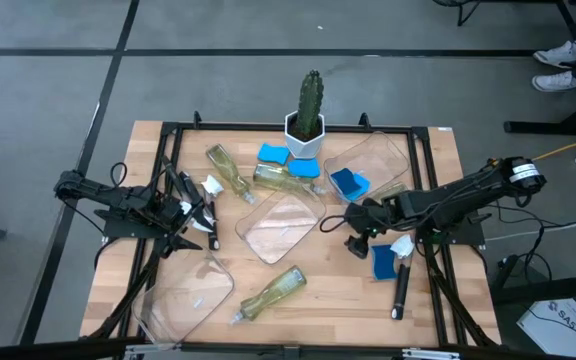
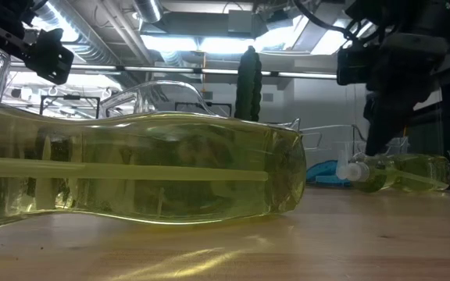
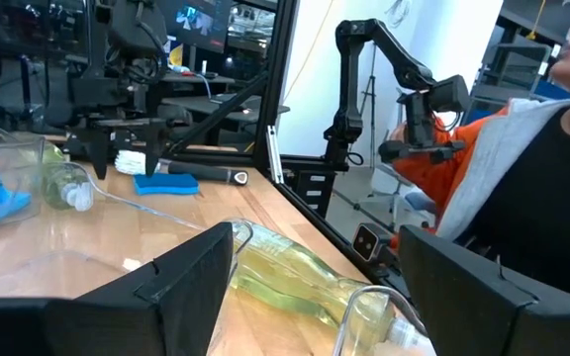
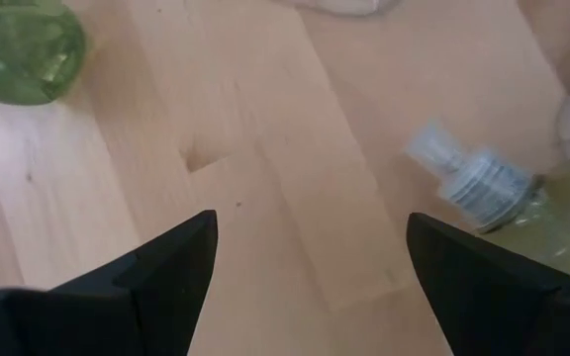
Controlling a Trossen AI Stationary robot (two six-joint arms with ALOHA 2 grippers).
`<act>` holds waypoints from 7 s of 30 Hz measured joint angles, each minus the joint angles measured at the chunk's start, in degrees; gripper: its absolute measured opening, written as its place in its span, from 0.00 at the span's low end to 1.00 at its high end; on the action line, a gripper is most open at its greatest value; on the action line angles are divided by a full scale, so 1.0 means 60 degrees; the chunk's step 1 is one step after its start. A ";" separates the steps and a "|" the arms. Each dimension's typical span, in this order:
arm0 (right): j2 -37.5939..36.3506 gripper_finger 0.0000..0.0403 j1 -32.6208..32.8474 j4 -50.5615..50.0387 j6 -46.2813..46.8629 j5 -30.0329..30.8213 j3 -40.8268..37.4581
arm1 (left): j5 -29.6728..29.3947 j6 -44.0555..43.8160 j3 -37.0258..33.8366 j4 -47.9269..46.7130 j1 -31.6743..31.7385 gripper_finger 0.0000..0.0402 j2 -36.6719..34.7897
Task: Pick & Place Kitchen Sink Supplies
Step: Put the blue sponge into the top transparent bin
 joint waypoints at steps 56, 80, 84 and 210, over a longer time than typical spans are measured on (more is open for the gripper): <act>-0.0004 0.80 -0.0011 -0.0946 0.0251 -0.1728 -0.0004 | -0.4382 0.1002 0.0051 0.0093 0.2561 0.70 0.1468; -0.0011 0.80 0.0342 -0.1404 0.3063 -0.2816 -0.0002 | -0.0644 0.0328 0.0047 -0.0285 0.6233 0.70 0.2422; -0.0011 0.80 0.0685 -0.1873 0.3857 -0.2835 0.0000 | -0.0637 0.0330 0.0047 -0.0298 0.6193 0.70 0.2422; 0.2779 0.13 -0.2134 -0.7421 0.2972 0.9505 0.4184 | -0.0652 0.0339 0.0044 -0.0219 0.6196 0.70 0.2419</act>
